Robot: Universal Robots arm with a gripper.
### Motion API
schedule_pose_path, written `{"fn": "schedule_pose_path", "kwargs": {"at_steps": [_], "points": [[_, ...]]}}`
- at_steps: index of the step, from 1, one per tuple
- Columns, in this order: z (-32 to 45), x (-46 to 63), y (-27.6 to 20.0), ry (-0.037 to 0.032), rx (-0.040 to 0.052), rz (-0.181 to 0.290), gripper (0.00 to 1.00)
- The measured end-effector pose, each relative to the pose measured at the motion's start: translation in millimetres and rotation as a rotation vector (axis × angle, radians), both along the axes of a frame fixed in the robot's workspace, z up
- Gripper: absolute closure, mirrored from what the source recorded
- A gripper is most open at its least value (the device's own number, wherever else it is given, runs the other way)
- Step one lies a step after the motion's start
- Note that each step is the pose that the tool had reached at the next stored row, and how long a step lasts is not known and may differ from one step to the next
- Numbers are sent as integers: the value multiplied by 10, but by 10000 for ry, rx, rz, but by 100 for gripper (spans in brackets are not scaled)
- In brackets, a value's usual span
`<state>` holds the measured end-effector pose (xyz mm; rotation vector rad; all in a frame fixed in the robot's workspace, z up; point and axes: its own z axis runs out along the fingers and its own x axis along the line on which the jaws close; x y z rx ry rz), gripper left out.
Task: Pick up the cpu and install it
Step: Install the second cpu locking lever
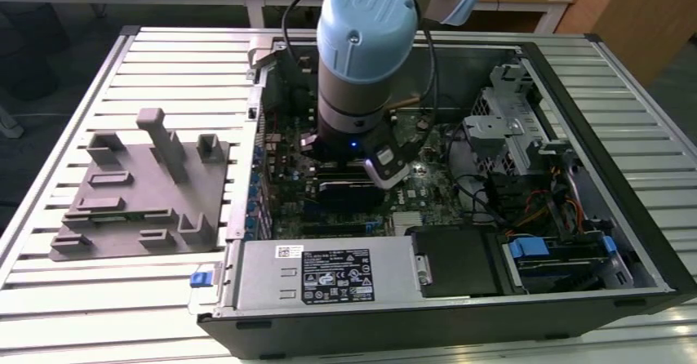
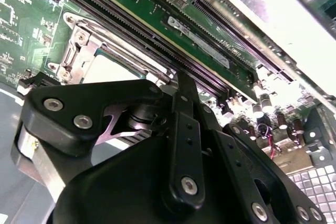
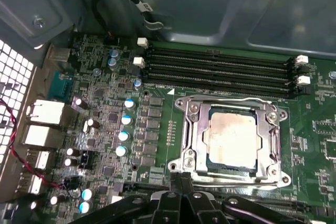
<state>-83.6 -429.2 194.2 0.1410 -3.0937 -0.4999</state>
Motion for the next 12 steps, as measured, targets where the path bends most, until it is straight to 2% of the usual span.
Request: {"fn": "schedule_pose_path", "kwargs": {"at_steps": [7,9,12], "points": [[-60,-13,0,-3,369,2,89],[-65,-23,0,-1,431,0,89],[-73,-42,1,-3,453,0,89]]}}
